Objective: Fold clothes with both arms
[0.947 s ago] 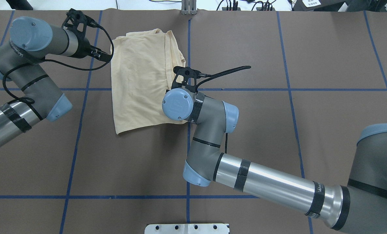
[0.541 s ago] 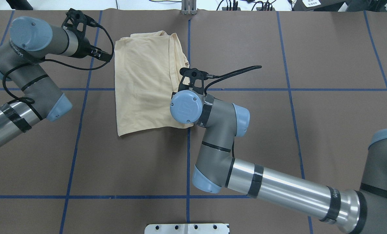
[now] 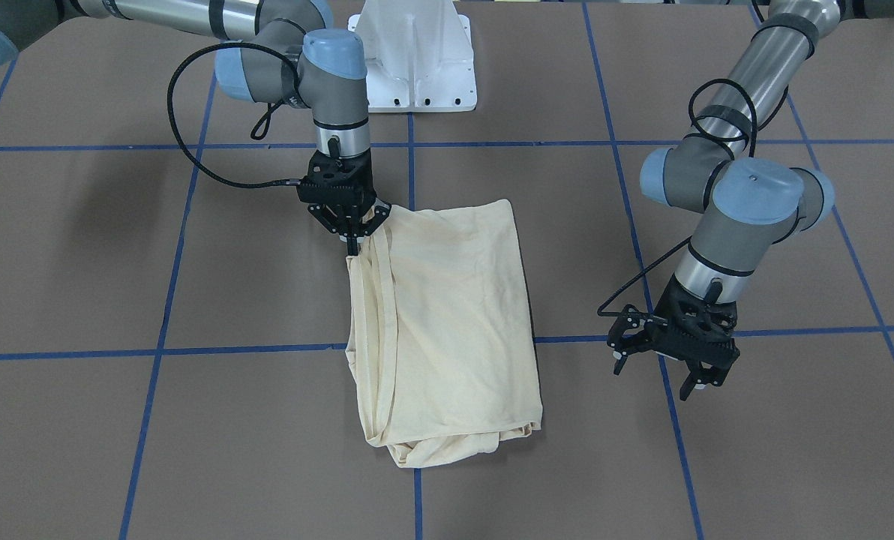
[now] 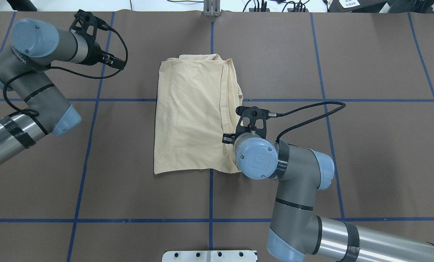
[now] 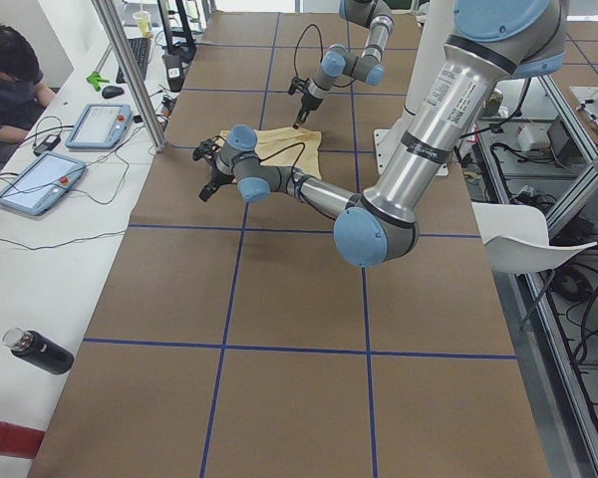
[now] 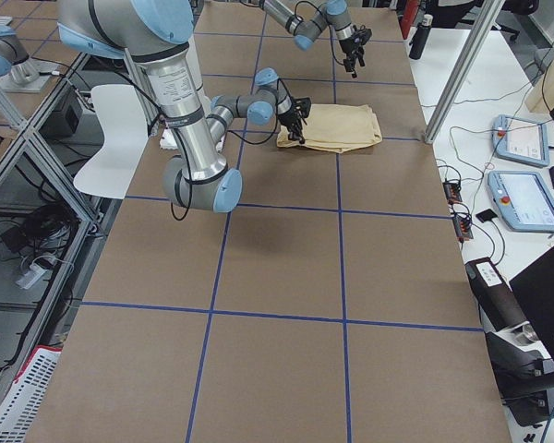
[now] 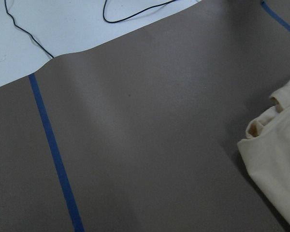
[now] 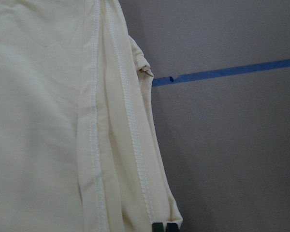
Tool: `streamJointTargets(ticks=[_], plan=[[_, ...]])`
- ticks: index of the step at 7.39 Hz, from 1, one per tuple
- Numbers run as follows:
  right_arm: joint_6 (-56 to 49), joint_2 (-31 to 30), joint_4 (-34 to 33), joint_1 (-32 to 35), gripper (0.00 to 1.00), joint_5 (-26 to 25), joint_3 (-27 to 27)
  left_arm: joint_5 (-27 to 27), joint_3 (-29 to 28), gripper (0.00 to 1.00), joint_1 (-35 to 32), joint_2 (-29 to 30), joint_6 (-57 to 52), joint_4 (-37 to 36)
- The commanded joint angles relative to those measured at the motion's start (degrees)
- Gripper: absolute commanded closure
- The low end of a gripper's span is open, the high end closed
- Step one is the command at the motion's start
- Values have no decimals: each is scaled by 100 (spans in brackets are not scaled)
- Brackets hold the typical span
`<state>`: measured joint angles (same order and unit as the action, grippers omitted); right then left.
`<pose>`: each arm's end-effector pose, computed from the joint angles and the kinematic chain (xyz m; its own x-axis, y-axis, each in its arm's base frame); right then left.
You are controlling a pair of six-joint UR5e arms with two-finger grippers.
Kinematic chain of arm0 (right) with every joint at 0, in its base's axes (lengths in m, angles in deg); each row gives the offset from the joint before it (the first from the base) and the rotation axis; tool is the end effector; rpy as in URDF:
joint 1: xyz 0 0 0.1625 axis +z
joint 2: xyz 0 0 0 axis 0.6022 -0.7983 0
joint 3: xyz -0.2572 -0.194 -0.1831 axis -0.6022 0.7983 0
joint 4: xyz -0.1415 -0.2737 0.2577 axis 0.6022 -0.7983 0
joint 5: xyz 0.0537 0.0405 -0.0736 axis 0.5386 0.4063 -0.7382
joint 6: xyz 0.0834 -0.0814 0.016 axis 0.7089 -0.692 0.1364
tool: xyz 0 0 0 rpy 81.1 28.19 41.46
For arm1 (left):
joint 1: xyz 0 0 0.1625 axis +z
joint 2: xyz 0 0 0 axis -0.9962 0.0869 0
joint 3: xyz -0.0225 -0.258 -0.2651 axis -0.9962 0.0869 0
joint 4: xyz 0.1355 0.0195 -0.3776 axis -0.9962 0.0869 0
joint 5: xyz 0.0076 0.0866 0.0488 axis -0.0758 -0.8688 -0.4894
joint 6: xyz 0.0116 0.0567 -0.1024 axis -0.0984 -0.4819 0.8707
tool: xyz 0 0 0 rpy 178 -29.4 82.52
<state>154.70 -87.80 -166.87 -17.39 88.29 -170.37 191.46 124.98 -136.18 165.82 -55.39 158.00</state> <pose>-0.5475 -0.3658 0.2374 0.6735 0.1394 0.7259 -0.4254 0.8762 0.2265 0.3576 -0.6093 0.3499 0.6911 0.4435 -0.5707 0.0621 0.7503 0.6582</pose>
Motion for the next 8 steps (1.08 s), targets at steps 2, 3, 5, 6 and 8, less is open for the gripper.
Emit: streamJointTargets(ticks=[2,3,5,6,8], plan=[[-177,218,-14,109,0,-140,-27,9,0,0,2,0,26,0],[-178,472,-6,119,0,-139,313,9,0,0,2,0,26,0],[-213,1001,-93,128,0,-44,1122,9,0,0,2,0,27,0],[-605,1072,-450,136,0,297,1117,0,0,0,2,0,26,0],[-1263,1100,-858,172,0,545,1082,0,0,0,2,0,35,0]])
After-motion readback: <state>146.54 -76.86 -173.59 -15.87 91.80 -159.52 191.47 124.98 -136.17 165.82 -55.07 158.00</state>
